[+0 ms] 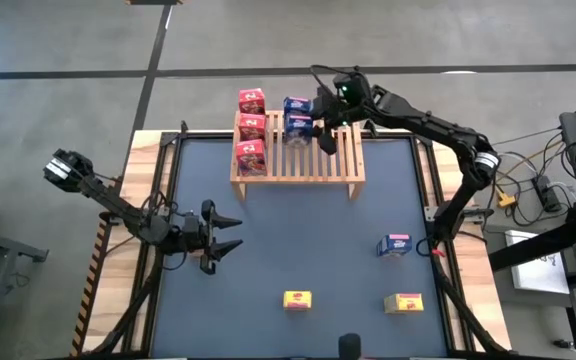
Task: Stack cereal on shelf
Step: Put the left blue cereal box aligned with the other blue cereal box on the shelf, then put the blue cereal box aligned with the other blue cereal boxes on the shelf
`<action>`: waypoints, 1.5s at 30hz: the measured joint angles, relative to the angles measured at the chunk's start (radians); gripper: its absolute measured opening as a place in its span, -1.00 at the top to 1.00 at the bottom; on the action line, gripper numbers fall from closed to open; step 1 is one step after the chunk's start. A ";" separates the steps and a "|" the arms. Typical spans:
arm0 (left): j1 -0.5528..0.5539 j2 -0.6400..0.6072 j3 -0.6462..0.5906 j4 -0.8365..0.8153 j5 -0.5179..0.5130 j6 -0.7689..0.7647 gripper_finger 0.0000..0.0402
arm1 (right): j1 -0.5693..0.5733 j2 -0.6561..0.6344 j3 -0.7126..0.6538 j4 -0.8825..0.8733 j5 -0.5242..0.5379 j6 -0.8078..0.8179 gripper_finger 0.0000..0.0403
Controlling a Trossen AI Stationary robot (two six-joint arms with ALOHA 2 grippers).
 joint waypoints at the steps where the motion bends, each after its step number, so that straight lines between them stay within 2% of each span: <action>1: 0.000 0.000 0.000 0.000 0.000 0.001 -0.15 | 0.000 -0.001 0.000 0.000 -0.009 0.005 0.17; 15: 0.000 0.000 0.000 0.000 0.000 0.002 -0.15 | 0.000 0.025 0.000 -0.021 -0.040 0.006 0.17; 19: 0.000 0.000 0.000 0.000 0.000 0.002 -0.15 | 0.000 0.025 0.000 -0.023 -0.080 0.006 0.16; 34: 0.000 0.000 0.000 -0.003 0.000 -0.002 -0.15 | 0.001 0.018 0.020 -0.034 -0.080 0.045 -0.32; 45: 0.000 0.000 0.000 -0.028 0.000 -0.033 -0.15 | 0.001 -0.067 0.029 -0.089 -0.073 0.066 -0.40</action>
